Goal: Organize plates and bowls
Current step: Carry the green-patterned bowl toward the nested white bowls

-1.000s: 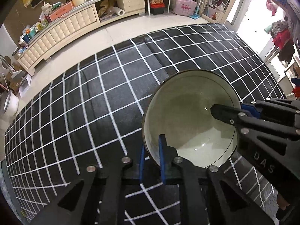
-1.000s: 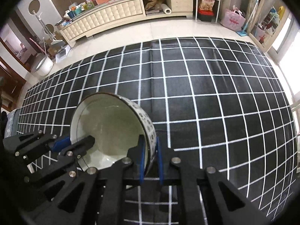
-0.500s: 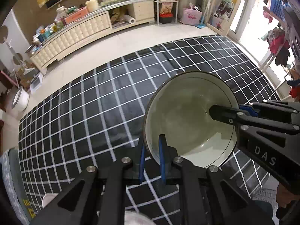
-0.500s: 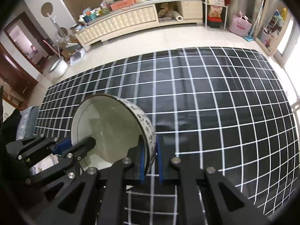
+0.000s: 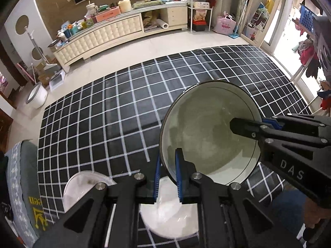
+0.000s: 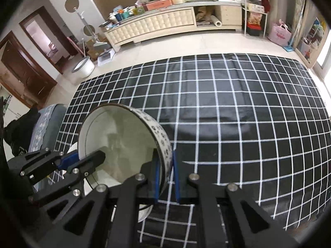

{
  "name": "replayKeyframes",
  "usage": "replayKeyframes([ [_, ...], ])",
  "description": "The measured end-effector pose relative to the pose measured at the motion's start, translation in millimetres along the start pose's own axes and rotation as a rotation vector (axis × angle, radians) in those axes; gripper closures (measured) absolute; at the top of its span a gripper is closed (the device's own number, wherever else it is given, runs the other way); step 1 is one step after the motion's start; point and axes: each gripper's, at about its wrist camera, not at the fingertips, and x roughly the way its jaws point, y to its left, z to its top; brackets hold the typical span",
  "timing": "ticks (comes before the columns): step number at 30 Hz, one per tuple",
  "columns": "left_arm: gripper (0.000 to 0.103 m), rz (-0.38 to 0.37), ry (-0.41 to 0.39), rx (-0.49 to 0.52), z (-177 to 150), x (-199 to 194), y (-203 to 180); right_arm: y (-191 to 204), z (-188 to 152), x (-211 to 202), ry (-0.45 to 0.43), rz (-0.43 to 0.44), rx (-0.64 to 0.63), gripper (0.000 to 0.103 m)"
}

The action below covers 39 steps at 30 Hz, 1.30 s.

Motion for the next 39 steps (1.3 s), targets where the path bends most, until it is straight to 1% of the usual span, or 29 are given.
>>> replayKeyframes([
  [5, 0.091, 0.012, -0.003, -0.014, -34.1, -17.6, 10.6, 21.8, -18.4, -2.4, 0.006, 0.010, -0.027, 0.088],
  [11, 0.091, 0.013, 0.013, -0.045, -72.7, -27.8, 24.0, 37.8, -40.7, 5.9, 0.050, 0.035, -0.034, 0.088],
  [18, 0.091, 0.014, 0.040, -0.067, -100.7, -24.1, 32.3, 50.5, -57.5, 17.4, 0.087, 0.031, -0.045, 0.088],
  [22, 0.091, 0.007, 0.068, -0.066, -109.7, -12.2, 34.9, 54.1, -65.1, 26.9, 0.111, 0.013, -0.055, 0.088],
  [26, 0.091, -0.004, 0.094, -0.072, -110.3, 1.5, 35.8, 52.7, -70.7, 38.4, 0.138, 0.005, -0.040, 0.088],
  [34, 0.091, -0.029, 0.133, -0.060, -108.4, 22.5, 33.4, 41.3, -71.2, 53.4, 0.192, -0.002, -0.007, 0.088],
  [39, 0.091, -0.046, 0.153, -0.065, -106.6, 35.9, 35.2, 42.4, -67.7, 57.3, 0.209, -0.029, -0.018, 0.088],
])
